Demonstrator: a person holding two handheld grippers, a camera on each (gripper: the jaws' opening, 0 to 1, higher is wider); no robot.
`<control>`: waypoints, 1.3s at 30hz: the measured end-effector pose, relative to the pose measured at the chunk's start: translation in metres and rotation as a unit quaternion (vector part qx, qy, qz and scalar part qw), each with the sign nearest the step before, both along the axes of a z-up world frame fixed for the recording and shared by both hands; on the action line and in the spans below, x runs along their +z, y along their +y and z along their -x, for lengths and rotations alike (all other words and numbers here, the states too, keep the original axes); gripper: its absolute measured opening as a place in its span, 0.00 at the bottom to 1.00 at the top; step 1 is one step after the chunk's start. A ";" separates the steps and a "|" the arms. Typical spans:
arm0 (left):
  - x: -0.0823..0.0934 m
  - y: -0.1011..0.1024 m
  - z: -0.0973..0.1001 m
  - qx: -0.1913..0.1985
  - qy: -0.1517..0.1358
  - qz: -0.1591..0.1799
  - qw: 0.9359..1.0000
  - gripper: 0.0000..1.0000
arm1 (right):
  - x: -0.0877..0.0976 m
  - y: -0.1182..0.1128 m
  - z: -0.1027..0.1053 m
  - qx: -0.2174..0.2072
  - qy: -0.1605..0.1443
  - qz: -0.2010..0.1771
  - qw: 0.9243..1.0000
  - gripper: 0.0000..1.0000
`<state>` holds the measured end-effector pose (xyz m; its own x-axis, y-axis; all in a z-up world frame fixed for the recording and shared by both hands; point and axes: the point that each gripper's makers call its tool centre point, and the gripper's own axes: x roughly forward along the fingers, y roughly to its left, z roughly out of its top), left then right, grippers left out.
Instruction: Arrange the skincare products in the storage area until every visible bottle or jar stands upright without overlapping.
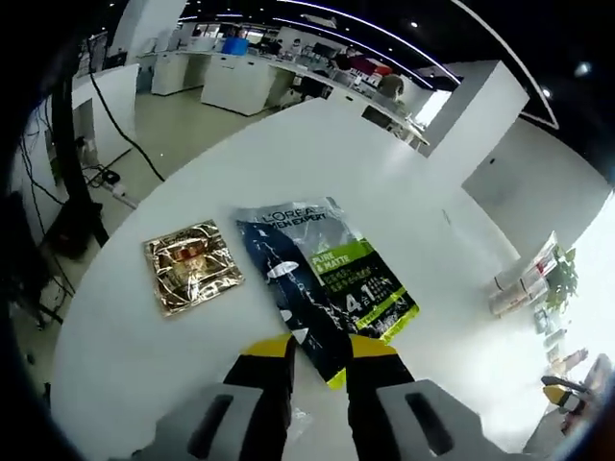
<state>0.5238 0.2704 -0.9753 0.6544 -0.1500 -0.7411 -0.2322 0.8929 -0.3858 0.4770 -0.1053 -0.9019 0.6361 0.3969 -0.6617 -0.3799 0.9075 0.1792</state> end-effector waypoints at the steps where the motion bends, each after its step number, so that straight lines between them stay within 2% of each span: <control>1: -0.001 0.000 0.002 0.012 0.004 0.008 1.000 0.11 | 0.000 -0.001 0.000 -0.001 0.001 0.001 1.000 0.27; 2: -0.005 0.001 0.002 0.020 0.007 0.009 1.000 0.04 | -0.001 -0.002 0.001 -0.001 0.002 0.002 1.000 0.27; 3: -0.010 0.003 0.003 0.037 0.008 0.012 0.999 0.03 | -0.002 -0.003 0.002 -0.003 0.002 0.002 1.000 0.26; 4: -0.011 0.001 -0.003 0.060 -0.004 0.030 0.998 0.02 | -0.002 -0.004 0.002 -0.003 0.003 0.001 1.000 0.26; 7: -0.012 -0.001 -0.007 0.053 -0.007 0.019 0.998 0.00 | -0.004 -0.007 0.005 -0.003 0.006 0.005 1.000 0.26; 9: -0.012 -0.002 -0.010 0.056 -0.012 0.028 0.998 0.00 | -0.005 -0.009 0.006 -0.005 0.008 0.005 1.000 0.26; 12: -0.010 -0.009 -0.011 0.068 -0.020 0.079 0.994 0.00 | -0.006 -0.010 0.008 -0.007 0.010 0.005 1.000 0.26; 14: -0.004 -0.016 -0.011 0.058 -0.033 0.110 0.992 0.00 | -0.007 -0.009 0.008 -0.007 0.012 0.003 1.000 0.26; 17: 0.007 -0.027 -0.011 0.032 -0.050 0.133 0.989 0.00 | -0.008 -0.007 0.008 -0.008 0.012 -0.002 1.000 0.26; 18: 0.020 -0.030 -0.013 0.038 -0.073 0.155 0.985 0.00 | -0.008 -0.001 0.008 -0.008 0.015 -0.013 1.000 0.26; 22: 0.037 -0.032 -0.009 0.046 -0.088 0.193 0.976 0.00 | -0.005 0.017 0.005 0.004 0.010 -0.032 0.999 0.26; 24: 0.033 -0.026 -0.006 0.054 -0.082 0.192 0.976 0.00 | -0.005 0.027 0.005 0.010 0.010 -0.042 0.999 0.26; 25: 0.031 -0.022 -0.004 0.081 -0.070 0.210 0.972 0.00 | -0.004 0.031 0.006 0.013 0.009 -0.045 0.999 0.26; 27: 0.029 -0.018 -0.005 0.108 -0.068 0.231 0.965 0.00 | -0.003 0.037 0.008 0.020 0.008 -0.049 0.999 0.26; 28: 0.026 -0.016 -0.004 0.102 -0.063 0.215 0.969 0.00 | -0.003 0.038 0.010 0.022 0.007 -0.051 0.998 0.26; 29: 0.021 -0.007 -0.003 0.106 -0.059 0.181 0.976 0.00 | -0.004 0.039 0.013 0.027 0.008 -0.051 0.998 0.26; 31: 0.018 -0.005 -0.005 0.095 -0.053 0.163 0.981 0.06 | -0.009 0.037 0.020 0.030 0.020 -0.048 0.998 0.26; 33: 0.014 0.000 -0.006 0.115 -0.043 0.157 0.980 0.25 | -0.011 0.033 0.023 0.027 0.023 -0.044 0.998 0.26; 34: 0.014 -0.002 -0.008 0.103 -0.045 0.160 0.981 0.24 | -0.011 0.029 0.026 0.021 0.025 -0.044 0.999 0.26; 35: 0.013 0.000 -0.009 0.115 -0.042 0.163 0.979 0.23 | -0.012 0.026 0.028 0.015 0.029 -0.044 0.998 0.26; 39: 0.010 -0.004 -0.022 0.115 -0.044 0.173 0.977 0.19 | -0.011 0.016 0.033 0.007 0.032 -0.035 0.999 0.26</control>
<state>0.5454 0.2669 -0.9657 0.7594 -0.2233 -0.6111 -0.3639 0.6328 -0.6834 0.4443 -0.0889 -0.9134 0.5880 0.4521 -0.6707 -0.3777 0.8867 0.2666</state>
